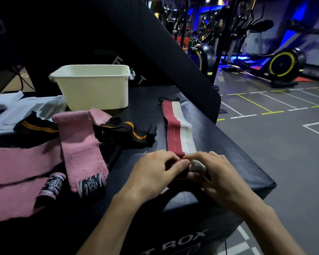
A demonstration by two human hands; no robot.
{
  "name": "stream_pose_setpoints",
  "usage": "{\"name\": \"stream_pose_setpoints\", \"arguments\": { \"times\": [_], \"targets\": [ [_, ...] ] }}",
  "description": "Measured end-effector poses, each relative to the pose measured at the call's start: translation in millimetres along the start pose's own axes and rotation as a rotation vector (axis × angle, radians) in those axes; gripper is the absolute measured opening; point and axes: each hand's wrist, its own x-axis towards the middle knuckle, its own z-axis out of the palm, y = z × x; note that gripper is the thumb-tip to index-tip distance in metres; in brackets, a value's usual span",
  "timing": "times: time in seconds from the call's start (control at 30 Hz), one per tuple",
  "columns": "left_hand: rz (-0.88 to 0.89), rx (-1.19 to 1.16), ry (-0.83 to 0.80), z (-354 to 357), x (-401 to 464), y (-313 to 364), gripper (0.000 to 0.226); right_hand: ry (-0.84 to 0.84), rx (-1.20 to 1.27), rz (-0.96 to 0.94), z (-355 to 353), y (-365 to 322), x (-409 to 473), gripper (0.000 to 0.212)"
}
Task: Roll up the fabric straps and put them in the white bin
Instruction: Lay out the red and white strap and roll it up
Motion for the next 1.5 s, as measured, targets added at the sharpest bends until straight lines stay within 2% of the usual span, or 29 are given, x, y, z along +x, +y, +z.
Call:
{"name": "stream_pose_setpoints", "arguments": {
  "times": [0.07,0.13,0.2,0.33,0.47,0.57,0.73,0.87,1.0,1.07,1.2,1.27,1.4,1.5],
  "targets": [
    [0.065,-0.049,0.078,-2.2,-1.2,-0.5,0.037,-0.011,0.022,-0.003,-0.1,1.5,0.4,0.03],
    [0.138,0.023,0.114,-5.7,-0.4,-2.5,0.042,-0.016,0.044,-0.004,-0.9,2.9,-0.4,0.03],
    [0.18,0.131,0.058,-6.0,0.3,-2.7,0.051,-0.028,0.062,-0.013,-4.0,4.3,-4.2,0.03],
    [0.122,0.218,-0.102,-0.3,-3.1,5.9,0.065,-0.048,0.105,-0.014,-10.4,3.6,-11.5,0.027],
    [0.051,0.307,-0.169,-1.7,0.2,13.1,0.047,-0.004,0.048,-0.025,-4.0,3.8,-13.9,0.03],
    [0.039,0.314,-0.178,-0.3,1.1,12.3,0.045,0.065,-0.012,-0.028,-0.1,2.6,-16.5,0.035],
    [0.019,0.313,-0.146,5.3,1.6,11.8,0.048,0.078,-0.054,-0.045,-0.8,-3.6,-16.4,0.036],
    [0.01,0.29,-0.128,7.5,1.3,12.6,0.047,0.023,-0.031,-0.021,-2.1,1.4,-18.5,0.056],
    [0.021,0.276,-0.168,1.6,11.3,11.2,0.052,0.042,-0.022,-0.017,-0.8,4.8,-11.7,0.051],
    [0.045,0.249,-0.111,-7.8,24.7,11.9,0.054,0.039,-0.018,-0.026,-1.6,5.9,-10.0,0.047],
    [-0.056,0.286,0.149,-36.2,70.2,14.9,0.036,0.018,-0.018,-0.035,-5.5,5.9,-10.1,0.045],
    [-0.188,0.229,0.132,-45.3,95.5,12.2,0.033,0.004,-0.003,-0.038,-7.7,4.8,-10.4,0.045],
    [-0.356,-0.088,-0.035,-35.0,130.1,6.7,0.035,-0.029,0.022,-0.024,-10.6,2.6,-12.2,0.043],
    [-0.398,-0.229,-0.023,-19.7,142.1,6.7,0.031,-0.039,0.041,-0.016,-10.7,1.5,-10.9,0.043]
  ]
}}
